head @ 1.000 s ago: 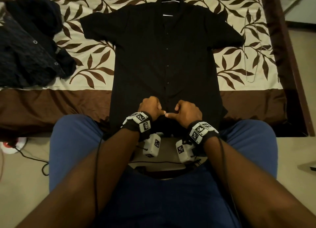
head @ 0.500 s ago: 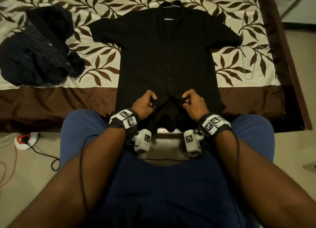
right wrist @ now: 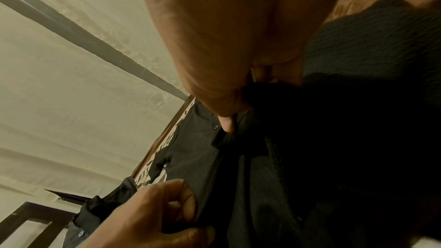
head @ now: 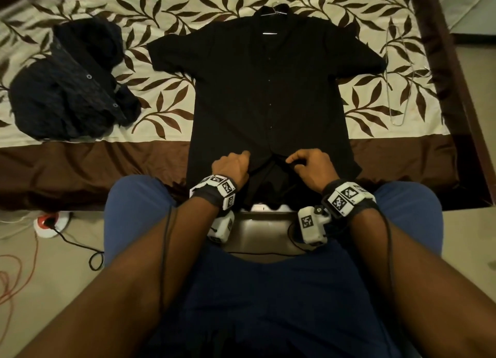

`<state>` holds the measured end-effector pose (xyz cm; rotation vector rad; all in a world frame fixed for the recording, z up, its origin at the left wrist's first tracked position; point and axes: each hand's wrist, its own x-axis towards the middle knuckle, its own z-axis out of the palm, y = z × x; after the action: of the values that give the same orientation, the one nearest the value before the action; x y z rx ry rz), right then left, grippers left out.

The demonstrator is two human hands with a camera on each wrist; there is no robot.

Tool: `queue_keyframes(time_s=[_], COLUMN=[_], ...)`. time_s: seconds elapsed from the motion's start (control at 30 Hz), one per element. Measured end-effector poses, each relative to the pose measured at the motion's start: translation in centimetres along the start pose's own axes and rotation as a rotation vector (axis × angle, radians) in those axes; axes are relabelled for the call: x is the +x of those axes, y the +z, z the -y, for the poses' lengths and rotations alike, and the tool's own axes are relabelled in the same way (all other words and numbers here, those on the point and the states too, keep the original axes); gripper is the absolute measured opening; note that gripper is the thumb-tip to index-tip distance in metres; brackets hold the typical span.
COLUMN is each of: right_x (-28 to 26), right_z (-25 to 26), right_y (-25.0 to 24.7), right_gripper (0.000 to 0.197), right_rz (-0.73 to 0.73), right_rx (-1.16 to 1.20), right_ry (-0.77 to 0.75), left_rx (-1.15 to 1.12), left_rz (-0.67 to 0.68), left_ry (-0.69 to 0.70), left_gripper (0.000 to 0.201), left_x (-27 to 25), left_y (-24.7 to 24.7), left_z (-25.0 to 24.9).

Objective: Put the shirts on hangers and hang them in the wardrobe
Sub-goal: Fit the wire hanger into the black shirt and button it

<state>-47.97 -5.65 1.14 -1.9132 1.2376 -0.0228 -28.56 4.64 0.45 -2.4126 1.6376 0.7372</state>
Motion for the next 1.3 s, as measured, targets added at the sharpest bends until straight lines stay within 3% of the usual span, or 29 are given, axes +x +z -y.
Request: queue_keyframes(time_s=[0.27, 0.47, 0.67, 0.83, 1.07, 1.3], right_x=[-1.0, -1.4, -2.4, -2.9, -2.9, -3.2], right_z=[0.1, 0.0, 0.8, 0.9, 0.7, 2.3], right_y=[-0.6, 0.2, 0.3, 0.0, 0.2, 0.9], right_gripper=[0.016, 0.015, 0.024, 0.019, 0.020, 0.026], right_rz=[-0.137, -0.131, 0.004, -0.025, -0.172, -0.120], right_rx=[0.028, 0.278, 0.450, 0.537, 0.352, 0.269], right_ry=[0.028, 0.126, 0.116, 0.136, 0.060, -0.062], left_rx=[0.042, -0.455, -0.828, -1.031, -1.053, -1.159], left_rz=[-0.290, -0.103, -0.040, -0.012, -0.002, 0.015], left_ry=[0.160, 0.121, 0.024, -0.028, -0.118, -0.175], left_gripper=[0.027, 0.018, 0.018, 0.005, 0.012, 0.012], left_x=[-2.0, -2.5, -2.8, -3.2, -3.4, -3.5], left_y=[-1.0, -1.4, -1.0, -0.7, -0.4, -1.2], left_z=[0.4, -1.3, -2.9, -3.6, -4.5, -5.1])
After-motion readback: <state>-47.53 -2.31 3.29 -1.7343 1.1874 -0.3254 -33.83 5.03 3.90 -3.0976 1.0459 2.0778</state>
